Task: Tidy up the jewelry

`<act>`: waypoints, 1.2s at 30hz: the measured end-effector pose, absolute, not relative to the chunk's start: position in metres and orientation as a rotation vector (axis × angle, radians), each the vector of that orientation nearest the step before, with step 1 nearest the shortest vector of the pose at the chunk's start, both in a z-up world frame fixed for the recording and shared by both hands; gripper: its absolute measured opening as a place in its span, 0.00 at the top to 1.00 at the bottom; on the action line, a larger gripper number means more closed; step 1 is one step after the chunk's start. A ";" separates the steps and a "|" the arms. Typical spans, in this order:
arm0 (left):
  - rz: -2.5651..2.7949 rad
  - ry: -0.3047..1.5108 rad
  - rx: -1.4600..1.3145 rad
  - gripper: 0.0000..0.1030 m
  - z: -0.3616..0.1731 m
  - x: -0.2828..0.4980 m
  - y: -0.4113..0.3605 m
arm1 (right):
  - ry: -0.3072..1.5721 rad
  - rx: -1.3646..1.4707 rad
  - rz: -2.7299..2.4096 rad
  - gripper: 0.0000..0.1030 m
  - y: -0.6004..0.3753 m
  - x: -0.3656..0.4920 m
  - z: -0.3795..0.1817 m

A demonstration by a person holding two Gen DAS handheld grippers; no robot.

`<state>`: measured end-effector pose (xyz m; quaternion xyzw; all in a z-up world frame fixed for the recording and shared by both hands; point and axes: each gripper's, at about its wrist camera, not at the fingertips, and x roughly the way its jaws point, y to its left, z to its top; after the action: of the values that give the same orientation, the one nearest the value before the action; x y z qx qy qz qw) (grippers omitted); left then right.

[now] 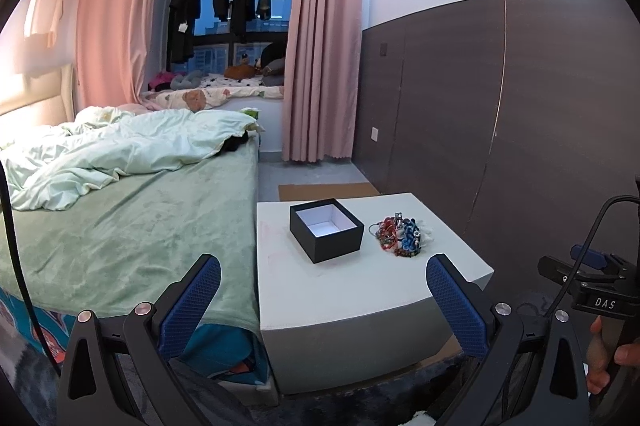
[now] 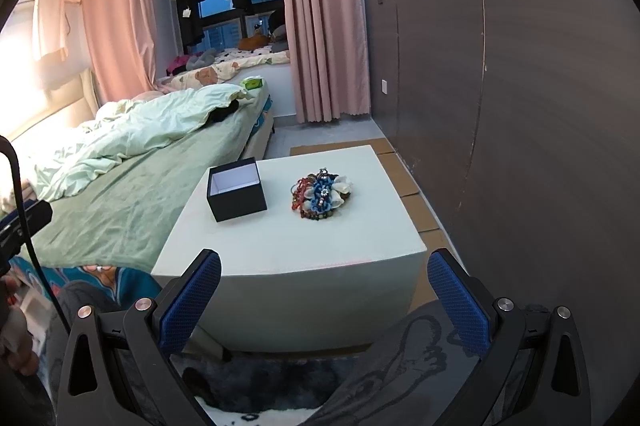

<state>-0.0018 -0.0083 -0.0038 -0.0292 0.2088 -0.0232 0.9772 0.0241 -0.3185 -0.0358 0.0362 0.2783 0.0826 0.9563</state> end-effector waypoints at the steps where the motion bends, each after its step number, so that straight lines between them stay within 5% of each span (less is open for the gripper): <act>1: -0.047 0.421 -0.058 0.00 -0.004 -0.002 -0.008 | 0.564 0.080 0.170 0.00 -0.319 0.024 -0.036; 36: -0.086 0.413 -0.065 0.00 -0.003 0.009 -0.008 | 0.556 0.117 0.140 0.00 -0.298 0.026 -0.033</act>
<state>0.0095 -0.0075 -0.0027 -0.0325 0.2050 -0.0429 0.9773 0.0258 -0.2982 -0.0332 0.0577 0.2739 0.0692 0.9575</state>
